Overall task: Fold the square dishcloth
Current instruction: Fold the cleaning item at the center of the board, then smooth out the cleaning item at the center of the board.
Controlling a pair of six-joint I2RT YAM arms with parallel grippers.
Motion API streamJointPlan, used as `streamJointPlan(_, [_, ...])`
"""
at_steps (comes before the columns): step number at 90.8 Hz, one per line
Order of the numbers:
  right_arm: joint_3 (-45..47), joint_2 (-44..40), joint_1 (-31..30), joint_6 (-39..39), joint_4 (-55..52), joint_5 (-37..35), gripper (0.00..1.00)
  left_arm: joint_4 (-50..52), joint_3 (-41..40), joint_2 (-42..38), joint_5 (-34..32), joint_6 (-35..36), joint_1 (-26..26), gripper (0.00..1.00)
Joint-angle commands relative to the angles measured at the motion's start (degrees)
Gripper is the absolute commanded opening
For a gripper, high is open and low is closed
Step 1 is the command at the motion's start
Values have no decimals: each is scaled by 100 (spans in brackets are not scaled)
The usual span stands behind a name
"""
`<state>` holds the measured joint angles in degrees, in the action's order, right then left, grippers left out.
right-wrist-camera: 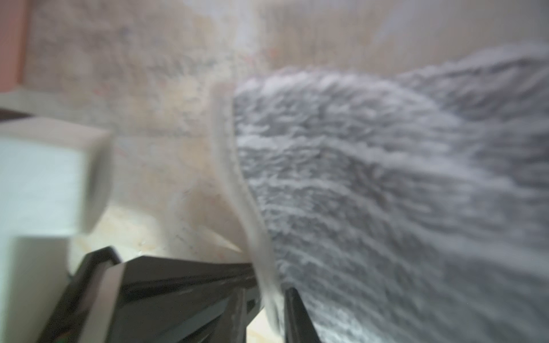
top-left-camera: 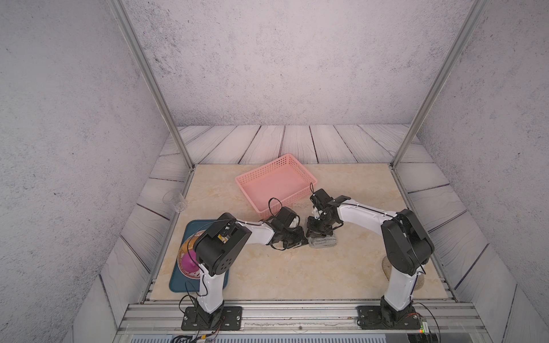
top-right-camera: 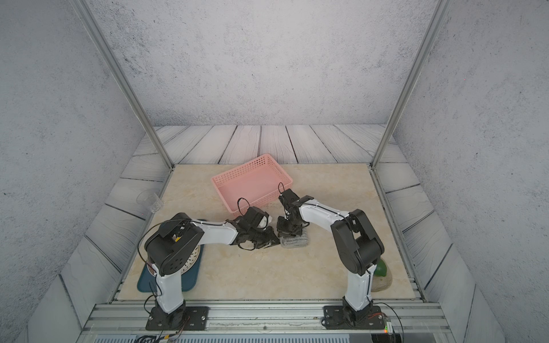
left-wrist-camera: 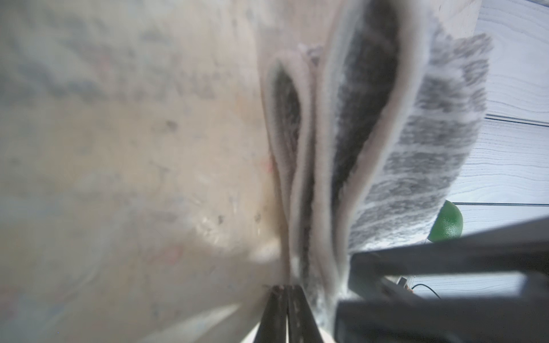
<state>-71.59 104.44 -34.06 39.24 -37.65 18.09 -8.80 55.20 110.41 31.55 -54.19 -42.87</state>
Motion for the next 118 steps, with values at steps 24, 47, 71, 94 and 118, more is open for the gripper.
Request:
streamJointPlan(24, [-30, -790, -20, -108, -204, -116, 23, 410, 61, 30, -212, 133, 16, 12])
streamJointPlan(47, [445, -1480, 174, -132, -197, -773, 20, 900, 16, -445, -729, 463, 16, 17])
streamJointPlan(71, [1095, -2069, 465, -25, -112, -1041, 16, 1566, 106, -981, -1398, 969, 9, 21])
streamJointPlan(94, [1607, -2344, 690, 76, 82, -919, 16, 2528, 1000, -1329, -1853, 2218, -256, 21])
streamJointPlan(118, [2040, -2297, 1094, 219, 753, -42, 16, 2783, 1804, -627, -1386, 2809, -636, 20])
